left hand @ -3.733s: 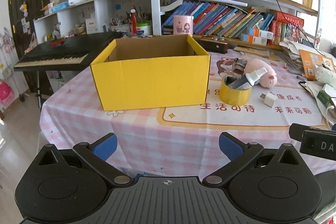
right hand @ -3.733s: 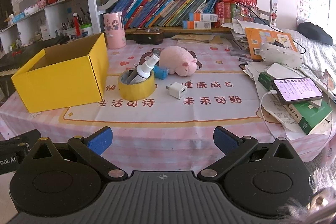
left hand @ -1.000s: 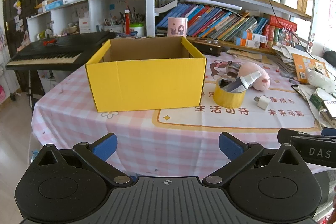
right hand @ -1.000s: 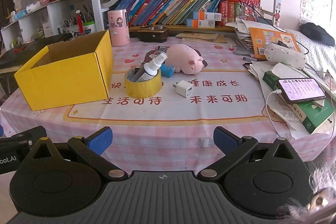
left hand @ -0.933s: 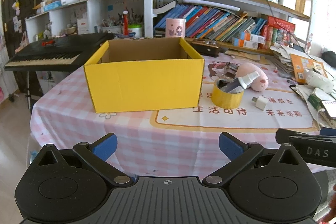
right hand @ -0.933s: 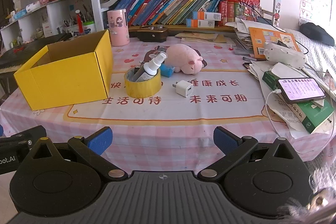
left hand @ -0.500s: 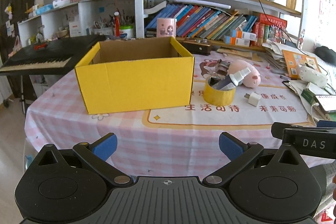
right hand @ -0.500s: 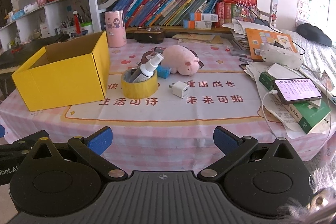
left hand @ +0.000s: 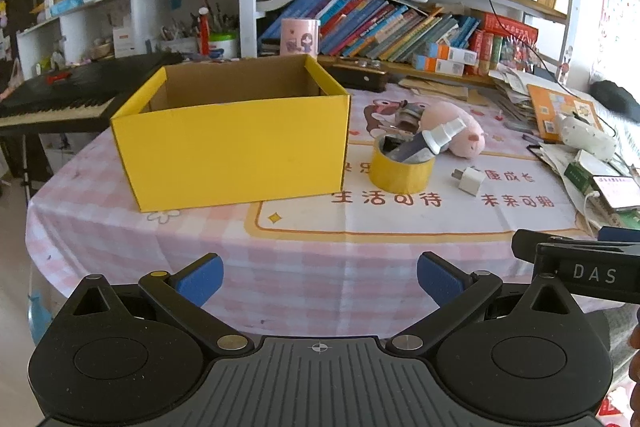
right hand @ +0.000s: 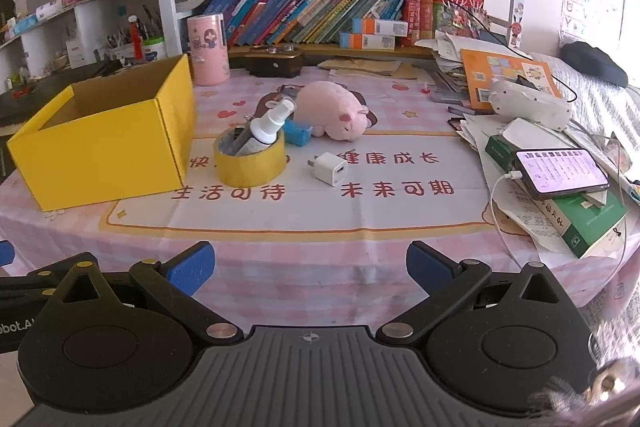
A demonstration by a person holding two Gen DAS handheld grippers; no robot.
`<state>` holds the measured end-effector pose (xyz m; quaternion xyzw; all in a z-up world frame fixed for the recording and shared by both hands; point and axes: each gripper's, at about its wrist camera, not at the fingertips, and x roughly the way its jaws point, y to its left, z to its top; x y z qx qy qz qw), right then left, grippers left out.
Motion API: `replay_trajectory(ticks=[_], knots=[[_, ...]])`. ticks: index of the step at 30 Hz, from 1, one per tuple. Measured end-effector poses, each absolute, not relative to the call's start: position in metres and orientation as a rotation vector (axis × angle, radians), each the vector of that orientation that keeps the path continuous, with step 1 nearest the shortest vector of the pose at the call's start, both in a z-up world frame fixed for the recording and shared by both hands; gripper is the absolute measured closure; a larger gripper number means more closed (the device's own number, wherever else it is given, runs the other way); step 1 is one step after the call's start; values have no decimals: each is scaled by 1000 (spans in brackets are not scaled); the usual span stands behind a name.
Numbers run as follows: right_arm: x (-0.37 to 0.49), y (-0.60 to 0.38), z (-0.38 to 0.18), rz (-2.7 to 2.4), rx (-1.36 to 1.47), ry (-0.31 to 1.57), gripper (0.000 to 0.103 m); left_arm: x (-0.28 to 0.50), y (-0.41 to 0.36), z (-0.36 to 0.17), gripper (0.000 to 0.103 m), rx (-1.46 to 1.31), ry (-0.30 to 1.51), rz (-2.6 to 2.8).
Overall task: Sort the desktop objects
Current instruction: 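Reach the right gripper to the white charger plug and close on it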
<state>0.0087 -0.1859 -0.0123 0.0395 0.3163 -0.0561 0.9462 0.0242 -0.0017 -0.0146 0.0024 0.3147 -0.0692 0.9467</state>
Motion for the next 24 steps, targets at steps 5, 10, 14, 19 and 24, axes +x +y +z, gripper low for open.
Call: replay_trajectory(ticks=[5,10,14,19,24], knots=[[21,-195,-13,-106,86,648,1,36,-9,-14,0,17,648,-134],[36,-204,-14,-94,86,661,1,48,-19,-14,0,18,659,-127],[51,-214,-14,-85,89,675,1,61,-27,-13,0,16,673,-126],[68,-225,-16,-76,84,691,6,75,-40,-12,0,20,677,-122],[87,-237,-19,-52,77,712,22,88,-54,-14,0,22,687,-117]])
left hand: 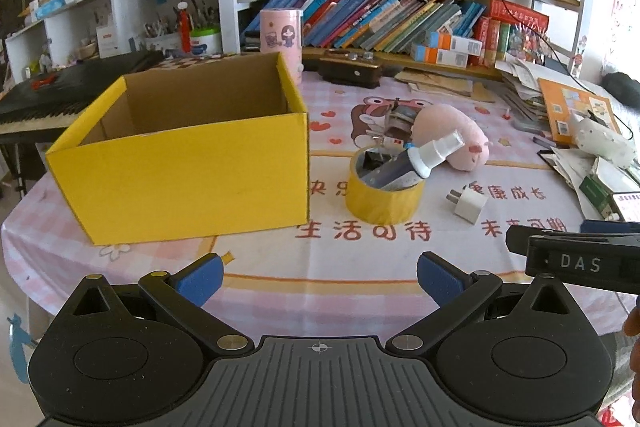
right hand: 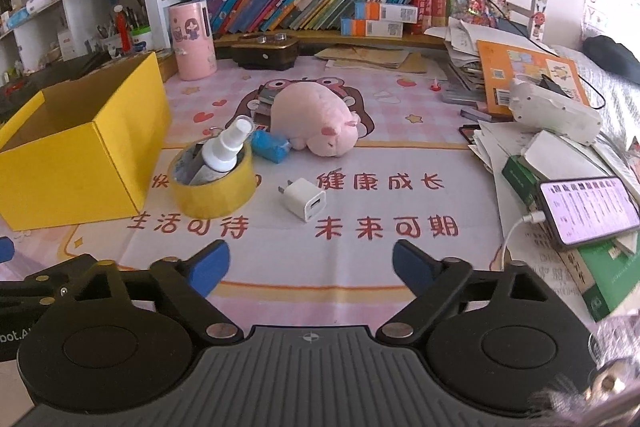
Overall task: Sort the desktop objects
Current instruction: 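Reach the right gripper to the white charger plug and close on it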
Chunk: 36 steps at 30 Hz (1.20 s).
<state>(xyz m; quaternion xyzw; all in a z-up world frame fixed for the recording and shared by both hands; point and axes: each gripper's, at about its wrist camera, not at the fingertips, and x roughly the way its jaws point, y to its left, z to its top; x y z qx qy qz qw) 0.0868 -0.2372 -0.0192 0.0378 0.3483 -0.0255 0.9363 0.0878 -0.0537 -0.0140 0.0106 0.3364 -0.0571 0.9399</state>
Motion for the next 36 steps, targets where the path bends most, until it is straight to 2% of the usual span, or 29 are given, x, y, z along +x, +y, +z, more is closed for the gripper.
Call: replay_trajectory(ticks=[3,11,29,32,34,36], knots=[[97,-244,-22,-40,73,723,30,95,-61,-16,0,12,700,-114],[123,-261,-27,20,65,747,31,110,-78,-19,0,-2,720,-70],[194,-256,-62,204,-42,854,46,131,-94,-19,0,-26,735,66],[202,-256,-69,232,-74,875,54,135,-97,-19,0,-27,739,76],[202,-256,-69,260,-103,855,68,137,-101,-19,0,-24,741,73],[202,-259,-68,288,-104,851,75,140,-107,-20,0,-16,741,63]])
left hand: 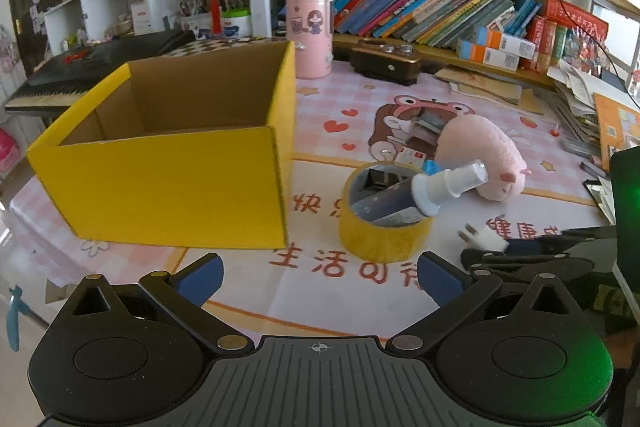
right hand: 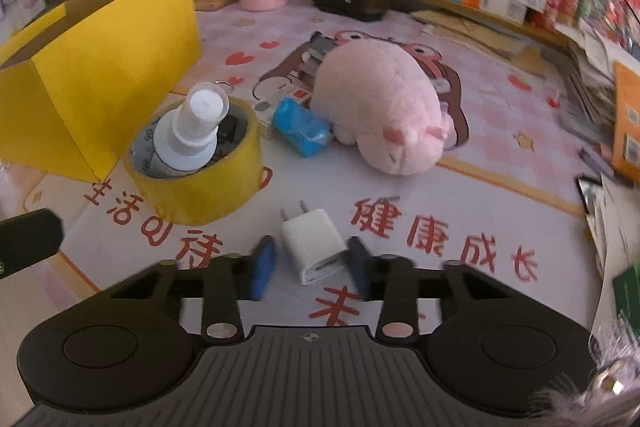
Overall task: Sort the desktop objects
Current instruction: 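Reach the right gripper to the white charger plug and close on it, then pull the white spray bottle from the tape roll with the left gripper while the right holds the plug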
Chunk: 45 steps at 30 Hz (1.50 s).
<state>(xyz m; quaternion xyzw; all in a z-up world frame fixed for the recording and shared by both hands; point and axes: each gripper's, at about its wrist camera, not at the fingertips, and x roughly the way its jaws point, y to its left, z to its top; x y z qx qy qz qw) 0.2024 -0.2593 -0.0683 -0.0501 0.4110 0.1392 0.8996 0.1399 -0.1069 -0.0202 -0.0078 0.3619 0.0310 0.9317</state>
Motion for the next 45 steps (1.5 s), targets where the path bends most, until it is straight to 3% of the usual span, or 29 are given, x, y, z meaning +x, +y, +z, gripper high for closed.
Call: replay_trajectory(ticks=[13,19,25,27,29,32,45], knots=[[199,-318,-43,224,-22,764,79,176,-173,-29,6,214,692,-55],[198,-334,-40,216,-9,756,79,196,-194,-41,22,324,689,-60],[204,-339,-39,211,-1,749,79,205,-182,-41,27,291,685,9],[205,-337,-38,226,-5,749,79,205,-179,-38,34,279,669,31],[206,-334,-38,243,-13,746,79,203,-178,-36,50,276,654,37],[209,-330,-36,264,-25,738,79,205,-180,-38,63,281,666,20],[215,-330,-37,271,-32,747,79,219,-168,-57,72,265,736,63]])
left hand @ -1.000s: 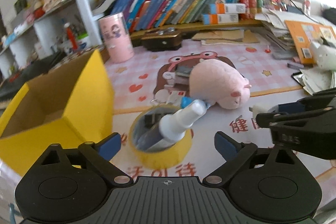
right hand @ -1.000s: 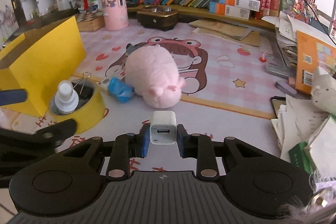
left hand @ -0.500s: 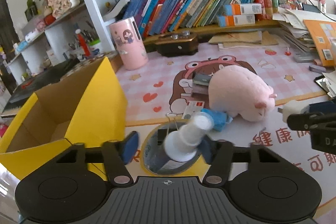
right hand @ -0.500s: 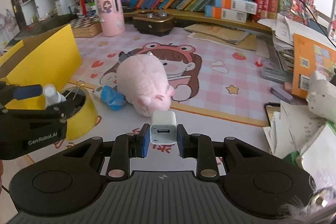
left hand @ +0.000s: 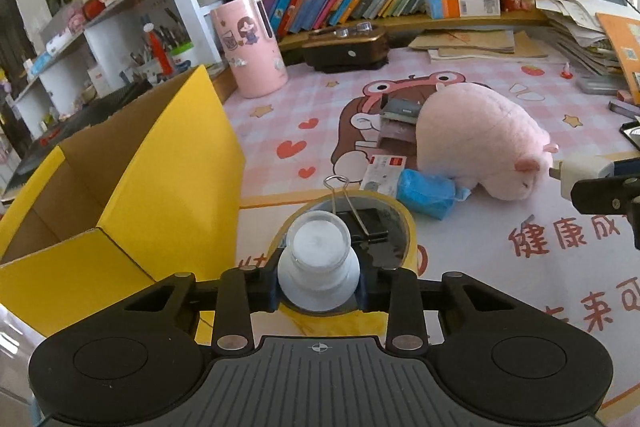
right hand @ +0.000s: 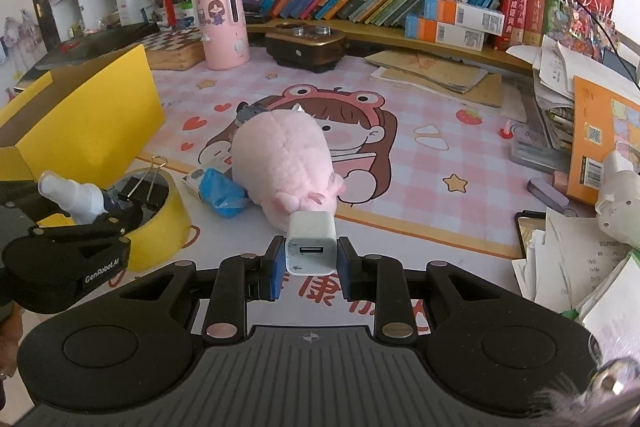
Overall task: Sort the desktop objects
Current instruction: 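Pull the white spray bottle from the tape roll with the left gripper while the right holds the plug, then carry the spray bottle and plug up toward the yellow box with both grippers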
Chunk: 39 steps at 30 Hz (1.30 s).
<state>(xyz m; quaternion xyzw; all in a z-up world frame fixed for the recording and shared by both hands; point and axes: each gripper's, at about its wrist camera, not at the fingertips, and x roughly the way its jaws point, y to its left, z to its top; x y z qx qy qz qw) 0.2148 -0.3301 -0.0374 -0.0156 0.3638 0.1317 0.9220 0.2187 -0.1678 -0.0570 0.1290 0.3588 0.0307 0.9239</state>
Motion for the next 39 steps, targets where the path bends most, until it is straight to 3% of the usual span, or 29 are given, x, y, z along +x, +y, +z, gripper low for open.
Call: replay_trajectory(ticks=[7,20,39], knots=[[214,-325,-35,279,-40,735,79,210,-165,-41,72,216,697,14],[203,-316,-28,290,-48,707,79,178,-159,15,72,92,459,-72],[160,-296,-13,298,-84,658,79,133,-140,13,72,17,453,-119]])
